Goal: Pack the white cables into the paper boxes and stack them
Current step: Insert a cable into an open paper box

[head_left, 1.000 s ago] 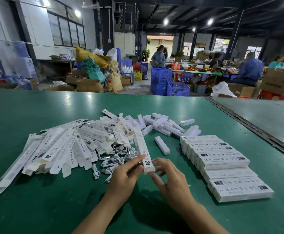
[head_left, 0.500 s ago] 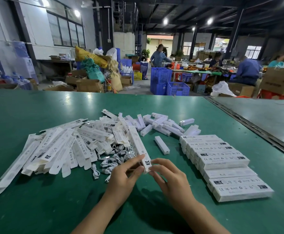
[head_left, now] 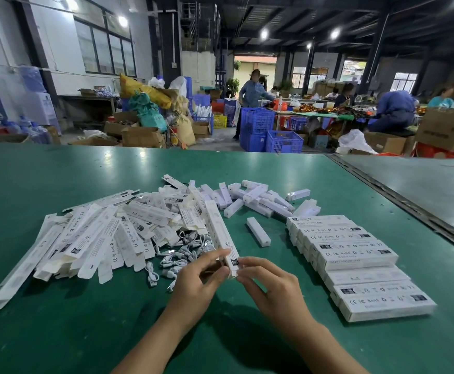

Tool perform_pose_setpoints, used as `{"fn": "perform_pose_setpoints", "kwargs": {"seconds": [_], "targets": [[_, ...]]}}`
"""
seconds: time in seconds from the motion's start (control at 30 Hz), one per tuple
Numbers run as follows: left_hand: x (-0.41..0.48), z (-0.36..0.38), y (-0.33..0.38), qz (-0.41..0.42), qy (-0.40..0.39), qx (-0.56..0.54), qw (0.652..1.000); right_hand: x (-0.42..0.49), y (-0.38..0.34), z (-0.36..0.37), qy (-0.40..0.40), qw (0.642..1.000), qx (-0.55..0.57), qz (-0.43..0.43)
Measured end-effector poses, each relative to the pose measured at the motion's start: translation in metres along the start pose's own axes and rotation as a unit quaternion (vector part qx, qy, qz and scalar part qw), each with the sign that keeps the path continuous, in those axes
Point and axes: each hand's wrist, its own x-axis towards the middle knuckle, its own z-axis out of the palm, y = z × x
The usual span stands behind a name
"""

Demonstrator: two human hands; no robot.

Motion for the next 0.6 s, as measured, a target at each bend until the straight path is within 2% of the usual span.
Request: {"fn": "perform_pose_setpoints", "kwargs": {"seconds": [0.2, 0.33, 0.5, 0.6], "targets": [[-0.003, -0.004, 0.003, -0.021, -0.049, 0.006, 0.999, 0.001, -0.004, -0.001, 0.003, 0.998, 0.012, 0.06], [-0.003, -0.005, 0.006, -0.017, -0.048, 0.053, 0.997, -0.001, -0.006, -0.003, 0.012, 0.993, 0.036, 0.116], [-0.004, -0.003, 0.01, -0.014, -0.036, 0.055, 0.998, 0.001, -0.006, -0.001, 0.028, 0.993, 0.047, 0.107], [-0.006, -0.001, 0.019, 0.003, -0.062, -0.034, 0.997, 0.0, -0.007, -0.003, 0.008, 0.992, 0.088, 0.087]]}}
